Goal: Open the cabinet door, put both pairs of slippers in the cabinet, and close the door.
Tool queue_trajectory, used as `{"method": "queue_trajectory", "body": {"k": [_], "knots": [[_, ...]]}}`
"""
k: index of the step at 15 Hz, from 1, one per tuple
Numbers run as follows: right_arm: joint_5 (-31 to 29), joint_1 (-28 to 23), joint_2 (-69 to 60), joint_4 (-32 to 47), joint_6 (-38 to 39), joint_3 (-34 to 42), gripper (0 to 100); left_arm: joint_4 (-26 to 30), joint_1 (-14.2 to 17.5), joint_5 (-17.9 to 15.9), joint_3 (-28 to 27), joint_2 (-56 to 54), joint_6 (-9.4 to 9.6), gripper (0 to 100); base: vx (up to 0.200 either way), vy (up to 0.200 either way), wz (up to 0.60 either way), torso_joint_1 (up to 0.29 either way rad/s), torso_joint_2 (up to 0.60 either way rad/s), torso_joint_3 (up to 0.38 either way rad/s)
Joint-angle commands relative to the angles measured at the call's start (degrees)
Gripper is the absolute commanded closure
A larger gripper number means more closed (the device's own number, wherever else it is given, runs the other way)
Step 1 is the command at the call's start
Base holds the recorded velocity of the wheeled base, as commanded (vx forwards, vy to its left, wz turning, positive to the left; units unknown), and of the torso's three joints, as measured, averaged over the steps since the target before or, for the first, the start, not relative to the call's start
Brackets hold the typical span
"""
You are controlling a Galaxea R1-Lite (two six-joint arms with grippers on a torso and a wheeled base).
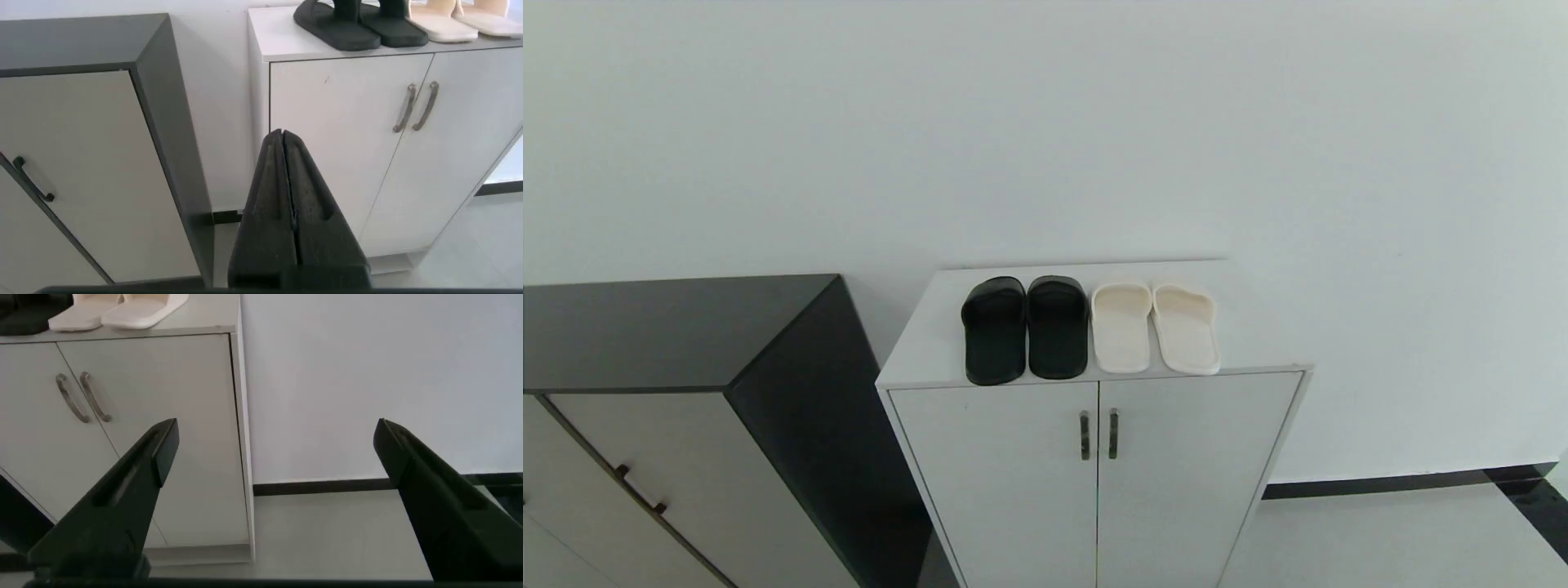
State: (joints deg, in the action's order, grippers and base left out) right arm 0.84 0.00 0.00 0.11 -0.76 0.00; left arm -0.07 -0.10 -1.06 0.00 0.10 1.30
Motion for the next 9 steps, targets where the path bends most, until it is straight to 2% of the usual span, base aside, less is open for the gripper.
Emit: {"method": "queue_trajectory", "body": {"k": [1, 6, 9], "knots": [[0.0, 0.0, 0.0, 0.0, -0.1, 0.0, 0, 0.0, 0.0, -0.1, 0.0, 0.0, 0.19, 100, 0.200, 0.000, 0.00, -0.002, -0.01, 0.002], [0.3, 0.0, 0.0, 0.0, -0.6, 0.0, 0, 0.0, 0.0, 0.1, 0.0, 0.0, 0.10, 100, 0.200, 0.000, 0.00, 0.000, -0.01, 0.004], [0.3, 0.0, 0.0, -0.4, -1.8, 0.0, 0, 0.0, 0.0, 0.0, 0.0, 0.0, 0.01, 100, 0.000, 0.000, 0.00, 0.000, 0.00, 0.000]]}}
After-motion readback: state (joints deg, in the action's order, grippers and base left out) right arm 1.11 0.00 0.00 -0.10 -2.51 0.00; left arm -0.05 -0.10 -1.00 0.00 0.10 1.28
